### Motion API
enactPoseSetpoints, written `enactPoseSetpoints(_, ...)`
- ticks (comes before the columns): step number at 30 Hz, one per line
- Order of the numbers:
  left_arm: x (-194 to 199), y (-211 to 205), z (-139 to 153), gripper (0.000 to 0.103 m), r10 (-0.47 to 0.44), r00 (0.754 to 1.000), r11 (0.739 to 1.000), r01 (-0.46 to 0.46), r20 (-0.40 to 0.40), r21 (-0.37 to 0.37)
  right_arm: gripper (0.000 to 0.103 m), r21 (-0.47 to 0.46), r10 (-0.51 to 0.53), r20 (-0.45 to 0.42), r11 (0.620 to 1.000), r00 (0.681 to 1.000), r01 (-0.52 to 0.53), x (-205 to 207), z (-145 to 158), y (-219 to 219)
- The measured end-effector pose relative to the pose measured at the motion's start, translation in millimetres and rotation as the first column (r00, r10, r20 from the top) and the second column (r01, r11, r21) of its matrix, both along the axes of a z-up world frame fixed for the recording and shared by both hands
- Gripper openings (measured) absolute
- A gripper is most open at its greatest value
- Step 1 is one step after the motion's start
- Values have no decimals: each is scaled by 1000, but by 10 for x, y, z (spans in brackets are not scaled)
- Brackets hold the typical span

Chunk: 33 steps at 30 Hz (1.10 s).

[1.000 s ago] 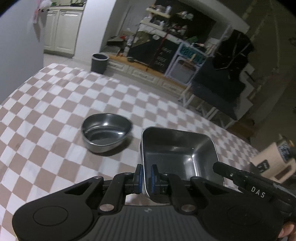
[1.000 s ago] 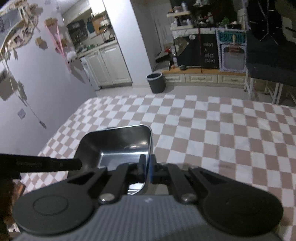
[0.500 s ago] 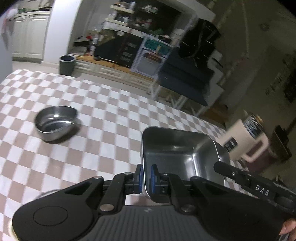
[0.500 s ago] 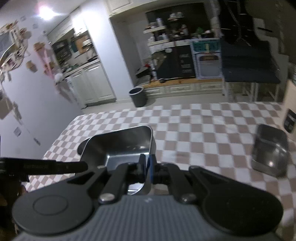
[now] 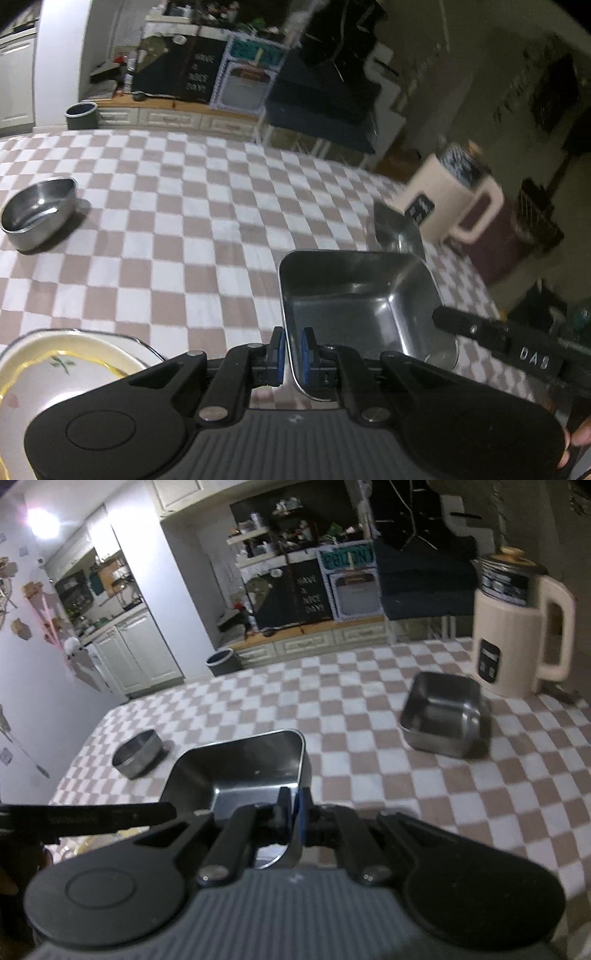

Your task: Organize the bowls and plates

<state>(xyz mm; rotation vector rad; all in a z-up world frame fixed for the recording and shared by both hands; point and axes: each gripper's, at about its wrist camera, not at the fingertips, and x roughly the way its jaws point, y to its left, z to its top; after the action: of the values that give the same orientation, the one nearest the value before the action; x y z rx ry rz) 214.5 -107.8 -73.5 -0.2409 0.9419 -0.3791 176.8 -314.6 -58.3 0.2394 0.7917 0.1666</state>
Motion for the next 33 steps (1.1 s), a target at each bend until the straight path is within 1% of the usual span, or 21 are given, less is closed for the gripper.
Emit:
enactPoseSetpoints(4,-33,-149,-158,9,-39,998,999,40,-43,27,5,-42,-16,-41,999,999,14,-84,-114,-63)
enactPoseSetpoints(8,-32,-240,-292,9,-56,996,997,60,-75,51,5,-70,-19,-67,997,998,15,-121,-193,-92)
enactPoseSetpoints(11,-18,-294,-371,9,-63,995,995,69,-76,77,5,-82,-19,-73,997,997,13,-135,-201,-93)
enactPoseSetpoints(18,48,-368,-544,9,-65,994,991,75,-93,112,6,-135,-9,-90,991,996,-3,-72,-263,-40)
enactPoseSetpoints(25,85,-460,-721,9,-88,989,987,102,-119,124,6,-166,-18,-125,986,992,-3,16,-368,-69)
enactPoseSetpoints(28,72,-507,-732,12,-108,988,983,123,-110,139,5,-176,-23,-131,984,991,0,43,-396,-86)
enactPoseSetpoints(33,69,-527,-728,12,-119,987,981,134,-110,138,5,-190,-31,-144,982,989,3,87,-431,-106)
